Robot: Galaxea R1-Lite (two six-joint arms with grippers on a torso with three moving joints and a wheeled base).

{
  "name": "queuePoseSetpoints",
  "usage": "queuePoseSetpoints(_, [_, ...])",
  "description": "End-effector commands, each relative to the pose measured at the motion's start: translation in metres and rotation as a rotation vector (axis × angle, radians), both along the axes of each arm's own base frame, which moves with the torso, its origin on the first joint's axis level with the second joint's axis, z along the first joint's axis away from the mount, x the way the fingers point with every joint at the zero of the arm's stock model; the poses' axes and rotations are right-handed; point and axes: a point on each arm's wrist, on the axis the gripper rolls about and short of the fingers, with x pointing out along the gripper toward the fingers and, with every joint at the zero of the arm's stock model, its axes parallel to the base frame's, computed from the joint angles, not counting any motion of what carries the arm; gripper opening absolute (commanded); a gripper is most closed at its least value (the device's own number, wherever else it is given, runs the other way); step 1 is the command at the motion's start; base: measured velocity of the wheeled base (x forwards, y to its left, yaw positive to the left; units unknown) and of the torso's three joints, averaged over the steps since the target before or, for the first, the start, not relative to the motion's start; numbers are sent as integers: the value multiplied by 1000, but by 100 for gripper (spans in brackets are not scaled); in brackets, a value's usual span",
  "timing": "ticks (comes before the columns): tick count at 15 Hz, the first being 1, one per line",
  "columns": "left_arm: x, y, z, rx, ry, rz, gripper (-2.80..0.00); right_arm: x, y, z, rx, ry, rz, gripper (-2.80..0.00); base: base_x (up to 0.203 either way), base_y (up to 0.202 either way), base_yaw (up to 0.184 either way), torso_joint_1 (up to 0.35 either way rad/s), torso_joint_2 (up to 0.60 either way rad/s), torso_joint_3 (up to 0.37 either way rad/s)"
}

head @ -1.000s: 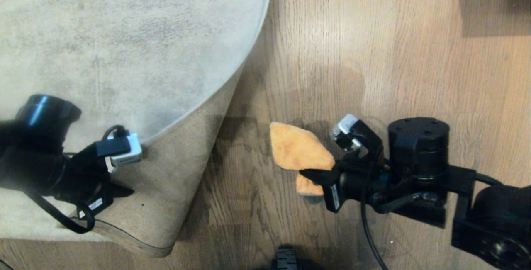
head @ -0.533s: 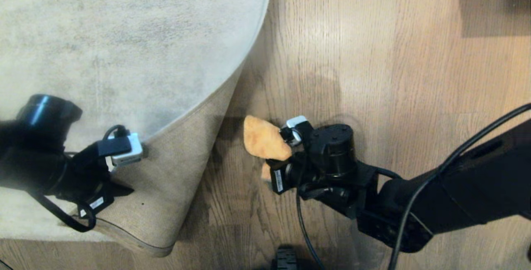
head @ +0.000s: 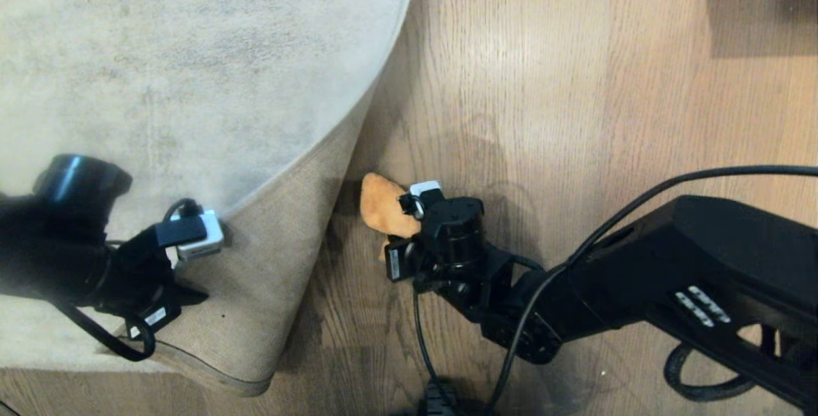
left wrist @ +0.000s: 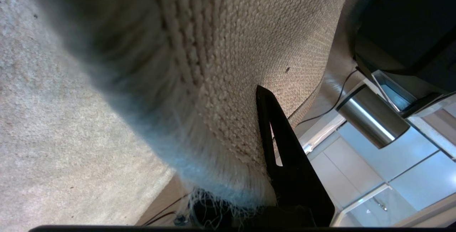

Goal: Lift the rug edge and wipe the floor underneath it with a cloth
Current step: Wipe the floor under the carpet with a rag

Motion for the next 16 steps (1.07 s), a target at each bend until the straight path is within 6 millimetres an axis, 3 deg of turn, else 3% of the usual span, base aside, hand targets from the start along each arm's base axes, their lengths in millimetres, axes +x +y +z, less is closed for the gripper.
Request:
queuePoseSetpoints(1, [0,0,-1,1,5,-5,-280,10,11,-14,7,4,-4,-280,0,0,0,0,0,0])
queuePoseSetpoints(7, [-1,-3,-1,11,6,-10,-280,26,25,-16,45,-36,-81,-280,0,0,0,0,0,0])
queuePoseSetpoints(16, [-4,-3,2,13,-4,-9,-280,48,10,12,137,-75,-148,-280,0,0,0,0,0,0])
